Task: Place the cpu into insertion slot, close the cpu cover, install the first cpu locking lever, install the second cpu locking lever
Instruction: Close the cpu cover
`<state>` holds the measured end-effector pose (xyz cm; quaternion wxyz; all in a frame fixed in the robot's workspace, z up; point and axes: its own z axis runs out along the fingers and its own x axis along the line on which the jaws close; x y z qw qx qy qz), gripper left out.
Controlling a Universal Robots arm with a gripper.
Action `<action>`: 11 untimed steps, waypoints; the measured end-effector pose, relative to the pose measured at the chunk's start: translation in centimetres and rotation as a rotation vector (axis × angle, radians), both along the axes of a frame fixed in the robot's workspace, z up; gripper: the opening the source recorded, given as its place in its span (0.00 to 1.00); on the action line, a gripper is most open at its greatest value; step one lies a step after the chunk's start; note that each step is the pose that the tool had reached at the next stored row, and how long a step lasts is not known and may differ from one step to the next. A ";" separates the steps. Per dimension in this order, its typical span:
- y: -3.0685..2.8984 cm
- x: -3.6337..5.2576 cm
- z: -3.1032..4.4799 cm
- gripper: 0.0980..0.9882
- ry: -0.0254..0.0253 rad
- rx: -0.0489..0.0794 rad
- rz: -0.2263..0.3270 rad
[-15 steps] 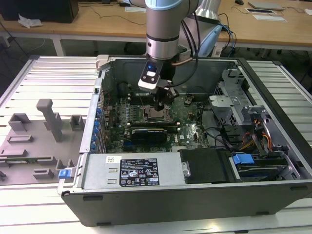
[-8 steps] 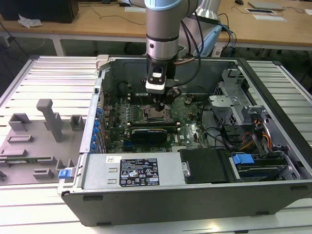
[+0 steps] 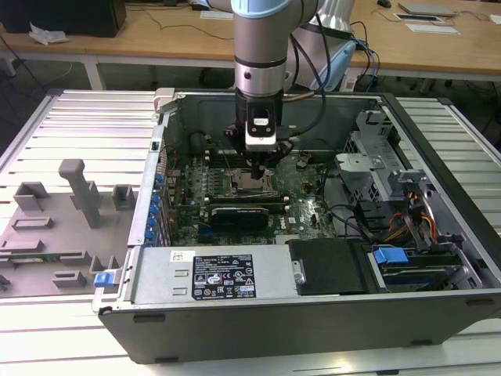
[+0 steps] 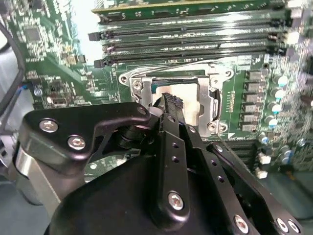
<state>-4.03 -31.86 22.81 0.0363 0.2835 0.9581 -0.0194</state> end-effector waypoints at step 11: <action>0.00 -0.03 -0.28 0.01 0.0001 -0.006 0.287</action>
